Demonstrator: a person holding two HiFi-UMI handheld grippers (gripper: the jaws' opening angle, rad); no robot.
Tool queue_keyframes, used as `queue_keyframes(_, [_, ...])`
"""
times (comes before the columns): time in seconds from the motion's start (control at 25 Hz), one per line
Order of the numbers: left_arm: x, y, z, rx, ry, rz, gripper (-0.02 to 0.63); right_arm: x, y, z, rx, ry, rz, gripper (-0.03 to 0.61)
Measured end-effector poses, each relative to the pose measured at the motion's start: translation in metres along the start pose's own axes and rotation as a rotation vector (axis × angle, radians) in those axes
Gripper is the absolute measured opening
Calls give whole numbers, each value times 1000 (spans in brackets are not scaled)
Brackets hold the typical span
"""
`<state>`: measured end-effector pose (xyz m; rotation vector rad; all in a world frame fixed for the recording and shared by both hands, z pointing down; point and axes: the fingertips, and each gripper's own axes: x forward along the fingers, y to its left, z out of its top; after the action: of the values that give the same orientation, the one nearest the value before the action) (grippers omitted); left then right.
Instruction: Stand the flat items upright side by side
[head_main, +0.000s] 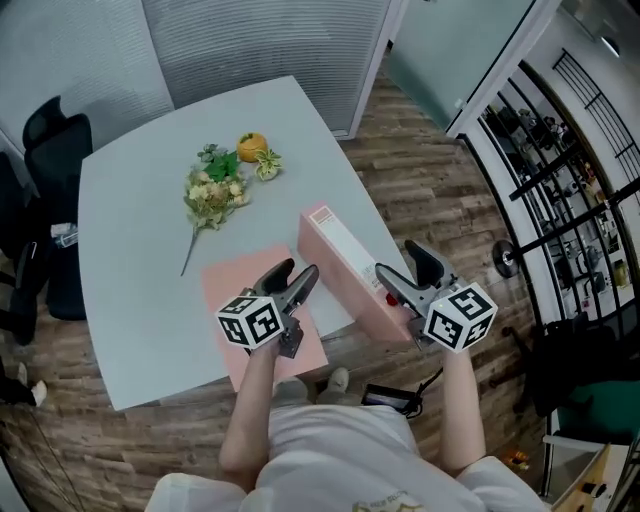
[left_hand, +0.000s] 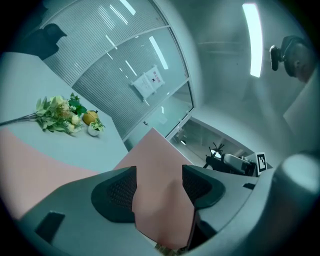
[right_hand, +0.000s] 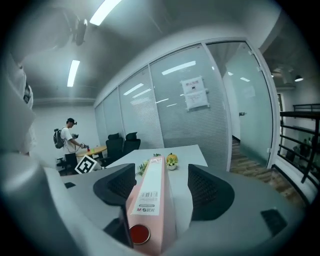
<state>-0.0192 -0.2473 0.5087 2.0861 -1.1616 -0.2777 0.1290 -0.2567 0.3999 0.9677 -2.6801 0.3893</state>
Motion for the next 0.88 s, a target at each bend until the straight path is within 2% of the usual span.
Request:
queue_keyframes(0.08, [5, 4, -2, -7, 24, -25, 288, 0, -5, 6, 17, 7, -8, 331])
queue_keyframes(0.24, [13, 11, -10, -17, 70, -66, 288, 15, 4, 9, -91, 119, 4, 339])
queue_keyframes(0.4, [20, 9, -16, -29, 100, -104, 288, 41, 16, 16, -125, 190, 31, 339])
queue_keyframes(0.6, [28, 7, -21, -37, 126, -141, 288, 76, 25, 2, -212, 360, 39, 339])
queue_keyframes(0.88, [36, -3, -28, -52, 156, -203, 288, 110, 26, -14, -164, 494, 59, 347])
